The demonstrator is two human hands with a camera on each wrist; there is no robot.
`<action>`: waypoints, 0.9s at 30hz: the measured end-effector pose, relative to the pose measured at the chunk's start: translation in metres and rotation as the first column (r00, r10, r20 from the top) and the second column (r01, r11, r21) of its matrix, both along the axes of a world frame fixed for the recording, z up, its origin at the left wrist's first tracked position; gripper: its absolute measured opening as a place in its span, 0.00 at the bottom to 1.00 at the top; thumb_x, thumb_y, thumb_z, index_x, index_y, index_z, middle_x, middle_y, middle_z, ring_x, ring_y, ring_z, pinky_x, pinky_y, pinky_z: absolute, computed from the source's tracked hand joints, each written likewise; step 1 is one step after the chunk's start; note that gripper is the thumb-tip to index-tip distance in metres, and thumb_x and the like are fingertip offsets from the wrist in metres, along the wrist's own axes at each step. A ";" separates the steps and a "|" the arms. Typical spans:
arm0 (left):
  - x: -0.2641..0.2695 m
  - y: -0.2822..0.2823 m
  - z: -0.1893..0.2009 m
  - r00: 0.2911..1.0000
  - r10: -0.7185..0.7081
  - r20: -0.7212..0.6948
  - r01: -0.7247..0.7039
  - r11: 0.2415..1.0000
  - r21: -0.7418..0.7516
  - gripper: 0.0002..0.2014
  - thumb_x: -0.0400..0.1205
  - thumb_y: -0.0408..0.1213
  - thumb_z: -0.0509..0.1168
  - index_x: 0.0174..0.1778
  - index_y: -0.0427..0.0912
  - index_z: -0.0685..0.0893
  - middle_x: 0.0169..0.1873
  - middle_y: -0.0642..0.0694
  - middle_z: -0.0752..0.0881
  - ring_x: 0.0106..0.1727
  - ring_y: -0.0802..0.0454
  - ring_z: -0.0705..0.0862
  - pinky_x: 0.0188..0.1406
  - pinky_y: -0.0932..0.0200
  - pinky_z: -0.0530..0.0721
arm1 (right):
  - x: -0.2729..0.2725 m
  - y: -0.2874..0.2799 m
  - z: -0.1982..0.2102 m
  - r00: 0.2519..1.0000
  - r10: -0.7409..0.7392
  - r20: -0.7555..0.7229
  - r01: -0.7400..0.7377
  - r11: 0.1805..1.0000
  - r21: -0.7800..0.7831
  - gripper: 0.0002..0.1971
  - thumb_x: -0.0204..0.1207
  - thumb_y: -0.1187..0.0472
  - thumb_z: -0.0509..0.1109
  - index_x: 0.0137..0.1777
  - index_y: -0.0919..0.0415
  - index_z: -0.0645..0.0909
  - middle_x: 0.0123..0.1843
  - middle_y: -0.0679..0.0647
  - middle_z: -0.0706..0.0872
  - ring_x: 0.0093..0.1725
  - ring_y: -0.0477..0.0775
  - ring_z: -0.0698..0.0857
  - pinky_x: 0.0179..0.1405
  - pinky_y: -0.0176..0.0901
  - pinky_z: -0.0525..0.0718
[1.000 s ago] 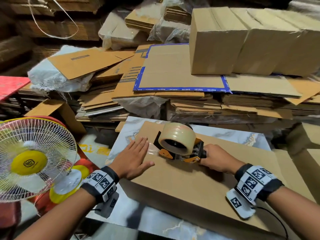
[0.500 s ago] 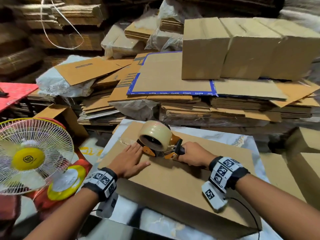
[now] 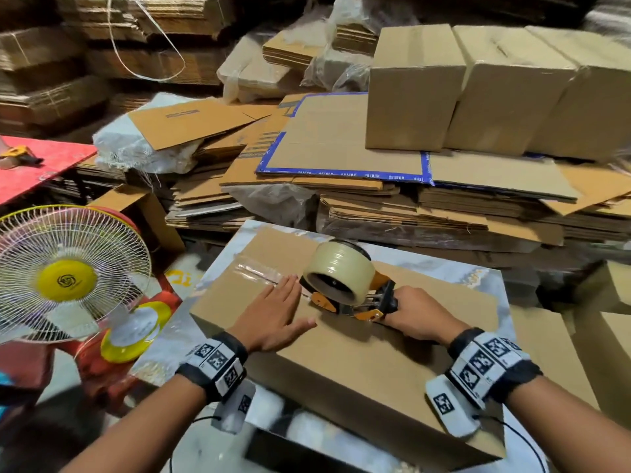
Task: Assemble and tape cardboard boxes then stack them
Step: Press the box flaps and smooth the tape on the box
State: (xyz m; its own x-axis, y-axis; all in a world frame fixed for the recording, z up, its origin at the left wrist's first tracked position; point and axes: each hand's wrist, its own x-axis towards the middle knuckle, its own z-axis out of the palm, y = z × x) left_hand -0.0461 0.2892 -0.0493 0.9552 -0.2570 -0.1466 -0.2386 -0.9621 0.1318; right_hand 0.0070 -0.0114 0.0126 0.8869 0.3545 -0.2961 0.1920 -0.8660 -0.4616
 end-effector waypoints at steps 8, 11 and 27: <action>0.038 0.052 -0.001 0.998 -0.060 0.017 0.060 0.998 0.026 0.53 0.78 0.80 0.33 0.91 0.43 0.45 0.90 0.44 0.45 0.90 0.50 0.42 0.89 0.45 0.46 | 0.015 0.047 0.004 1.000 -0.005 -0.013 0.005 1.000 0.005 0.15 0.76 0.57 0.72 0.32 0.50 0.70 0.33 0.48 0.78 0.34 0.49 0.77 0.27 0.43 0.67; 0.061 0.084 0.007 0.996 -0.094 0.011 0.093 0.994 0.056 0.54 0.78 0.80 0.33 0.90 0.41 0.47 0.90 0.41 0.47 0.90 0.47 0.44 0.89 0.45 0.46 | 0.030 0.078 0.006 1.000 0.008 -0.031 -0.007 0.999 0.042 0.13 0.77 0.58 0.71 0.32 0.52 0.75 0.34 0.50 0.80 0.39 0.54 0.81 0.29 0.43 0.70; 0.096 0.122 0.017 0.996 -0.075 -0.038 0.078 0.995 0.068 0.61 0.69 0.84 0.26 0.90 0.42 0.45 0.89 0.45 0.44 0.90 0.51 0.43 0.87 0.52 0.39 | 0.037 0.038 0.023 0.987 -0.093 -0.131 0.102 0.993 0.066 0.07 0.74 0.59 0.74 0.41 0.63 0.84 0.38 0.57 0.89 0.36 0.56 0.86 0.36 0.52 0.85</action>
